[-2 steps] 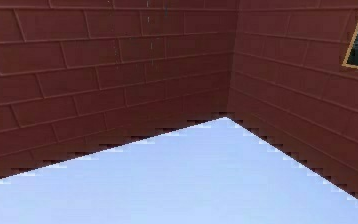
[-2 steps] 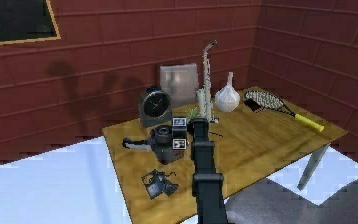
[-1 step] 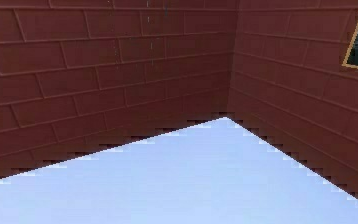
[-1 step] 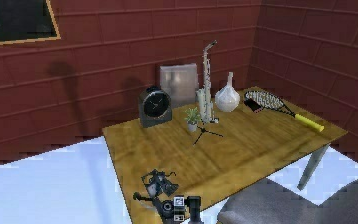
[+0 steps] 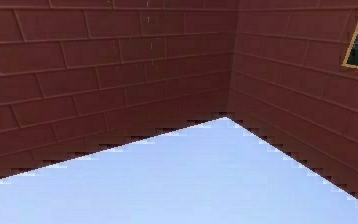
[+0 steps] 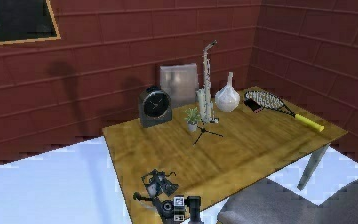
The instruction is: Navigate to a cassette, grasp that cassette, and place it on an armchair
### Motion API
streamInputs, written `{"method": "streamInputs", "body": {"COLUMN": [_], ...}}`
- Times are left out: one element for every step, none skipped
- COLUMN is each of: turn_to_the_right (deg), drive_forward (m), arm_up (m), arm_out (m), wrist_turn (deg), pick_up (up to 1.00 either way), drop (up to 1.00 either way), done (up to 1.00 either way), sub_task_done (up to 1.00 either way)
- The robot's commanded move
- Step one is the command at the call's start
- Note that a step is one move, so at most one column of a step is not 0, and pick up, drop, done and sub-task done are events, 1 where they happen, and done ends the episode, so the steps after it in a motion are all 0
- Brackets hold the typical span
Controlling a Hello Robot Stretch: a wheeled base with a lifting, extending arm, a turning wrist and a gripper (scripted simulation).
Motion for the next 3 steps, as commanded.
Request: {"method": "streamInputs", "body": {"turn_to_the_right": [0.0,0.0,0.0], "drive_forward": [0.0,0.0,0.0], "arm_up": [0.1,0.34,0.0], "arm_out": [0.0,0.0,0.0], "wrist_turn": [0.0,0.0,-45.0], "pick_up": [0.0,0.0,0.0], "drop": [0.0,0.0,0.0], "done": [0.0,0.0,0.0], "sub_task_done": [0.0,0.0,0.0]}}
